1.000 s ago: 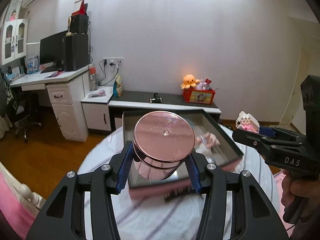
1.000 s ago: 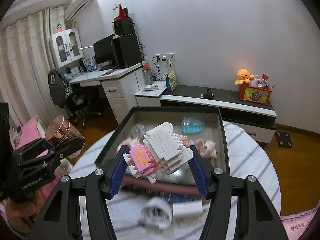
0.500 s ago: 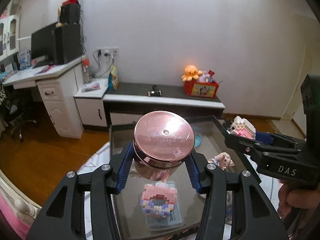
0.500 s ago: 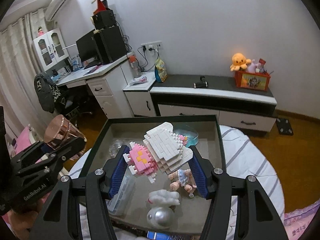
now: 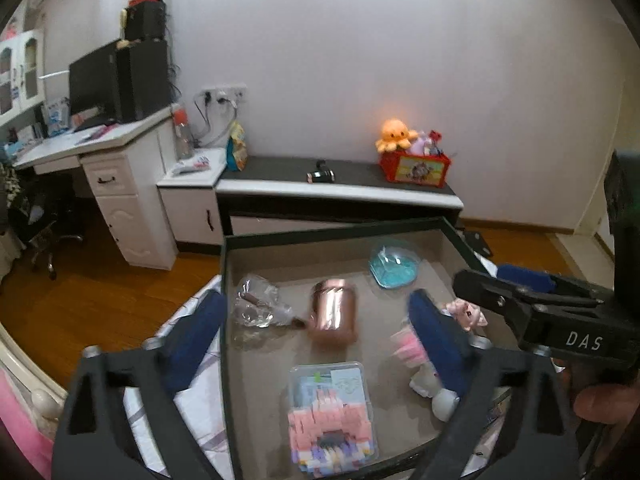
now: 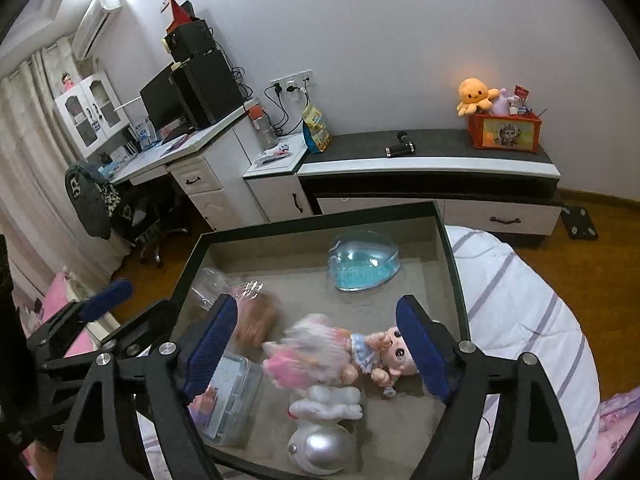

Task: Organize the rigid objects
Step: 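Carry the rose-gold jar and block figure into the pink box and release both, then withdraw both open tools from the pink box toward the fan and charger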

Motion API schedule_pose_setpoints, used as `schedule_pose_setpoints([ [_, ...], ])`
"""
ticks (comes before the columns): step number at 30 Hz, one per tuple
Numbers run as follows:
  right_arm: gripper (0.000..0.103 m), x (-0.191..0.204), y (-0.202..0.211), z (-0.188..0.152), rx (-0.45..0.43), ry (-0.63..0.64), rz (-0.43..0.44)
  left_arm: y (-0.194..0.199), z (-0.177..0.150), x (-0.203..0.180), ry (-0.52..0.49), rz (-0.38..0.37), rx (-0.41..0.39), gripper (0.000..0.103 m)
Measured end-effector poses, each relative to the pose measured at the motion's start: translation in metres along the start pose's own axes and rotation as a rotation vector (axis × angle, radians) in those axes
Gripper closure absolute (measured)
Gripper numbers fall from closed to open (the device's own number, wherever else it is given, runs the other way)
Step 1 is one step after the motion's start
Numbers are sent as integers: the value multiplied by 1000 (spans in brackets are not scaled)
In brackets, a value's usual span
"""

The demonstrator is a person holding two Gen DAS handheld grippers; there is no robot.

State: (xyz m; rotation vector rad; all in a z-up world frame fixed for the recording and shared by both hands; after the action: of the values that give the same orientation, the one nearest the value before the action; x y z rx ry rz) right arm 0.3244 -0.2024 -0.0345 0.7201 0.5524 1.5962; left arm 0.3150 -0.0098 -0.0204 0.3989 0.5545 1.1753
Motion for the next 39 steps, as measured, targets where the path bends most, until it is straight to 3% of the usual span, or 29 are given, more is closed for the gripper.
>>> schedule_pose_setpoints([
  [6,17,-5,19,-10,-32,-10,-64,26,-12,-6,-10,21,-28,0],
  [21,17,-7,92,-61,-143,-12,-111,97,-59,-32,-11,-8,-67,0],
  [39,17,-9,143,-147,-151,-31,-102,156,-135,-51,15,-13,-56,0],
])
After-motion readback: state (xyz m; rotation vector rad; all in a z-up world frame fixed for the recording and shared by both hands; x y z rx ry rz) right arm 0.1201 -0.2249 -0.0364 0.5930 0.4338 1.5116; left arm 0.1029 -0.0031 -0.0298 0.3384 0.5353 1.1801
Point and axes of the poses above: each gripper's, at about its wrist camera, not at the fingertips, and y roughly against the way its jaws point, x to its left, z to its top, the point moved 1 cm from there along -y, roughly the way its jaws point, and after that the axes turned 12 degrees about -z, right-handed, at the moved point
